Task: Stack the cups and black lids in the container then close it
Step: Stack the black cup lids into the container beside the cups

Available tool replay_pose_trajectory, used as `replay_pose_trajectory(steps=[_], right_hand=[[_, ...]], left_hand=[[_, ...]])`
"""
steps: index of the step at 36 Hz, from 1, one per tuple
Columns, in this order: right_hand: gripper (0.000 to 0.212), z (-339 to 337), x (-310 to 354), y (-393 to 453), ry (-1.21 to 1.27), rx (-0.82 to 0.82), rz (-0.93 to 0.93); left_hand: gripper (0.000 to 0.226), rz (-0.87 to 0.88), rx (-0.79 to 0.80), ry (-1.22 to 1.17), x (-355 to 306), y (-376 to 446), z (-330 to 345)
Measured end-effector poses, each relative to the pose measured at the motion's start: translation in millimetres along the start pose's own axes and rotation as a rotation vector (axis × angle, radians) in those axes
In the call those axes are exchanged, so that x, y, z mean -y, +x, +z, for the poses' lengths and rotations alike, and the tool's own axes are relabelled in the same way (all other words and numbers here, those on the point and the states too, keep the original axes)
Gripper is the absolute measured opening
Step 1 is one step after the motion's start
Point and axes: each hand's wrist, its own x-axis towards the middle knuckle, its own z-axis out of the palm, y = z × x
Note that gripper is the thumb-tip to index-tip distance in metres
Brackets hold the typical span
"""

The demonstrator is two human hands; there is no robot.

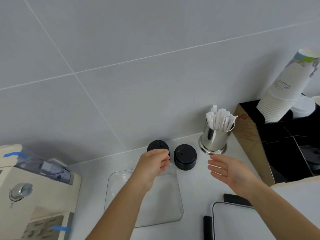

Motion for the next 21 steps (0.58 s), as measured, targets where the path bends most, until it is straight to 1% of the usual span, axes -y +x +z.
replay_pose_trajectory(steps=[1,4,9,10,12,13,16,18,21], right_hand=[[0.021,0,-1,5,0.003,-0.005,0.008],[0.022,0,-6,20,0.016,-0.009,0.044],[0.025,6,-17,37,0.033,-0.002,0.088],[0.026,7,-19,40,0.034,-0.005,0.095],[0.028,11,-22,47,0.026,-0.009,0.104],[0.026,13,-23,48,0.016,-0.008,0.099],[0.016,20,-25,57,-0.011,-0.016,0.096],[0.022,22,-27,64,-0.020,-0.025,0.090],[0.029,26,-28,69,-0.016,-0.034,0.074]], left_hand=[[0.014,0.010,0.008,0.057,-2,5,5],[0.010,0.039,0.018,0.253,-9,19,21],[0.031,0.062,0.018,0.504,-15,45,37],[0.029,0.063,0.026,0.567,-16,50,40],[0.016,0.065,0.018,0.704,-16,62,47],[0.015,0.068,0.016,0.762,-17,66,49],[0.034,0.064,0.025,0.945,-14,81,57],[0.042,0.051,0.013,1.056,-11,87,62],[0.043,0.055,0.004,1.127,-9,91,65]])
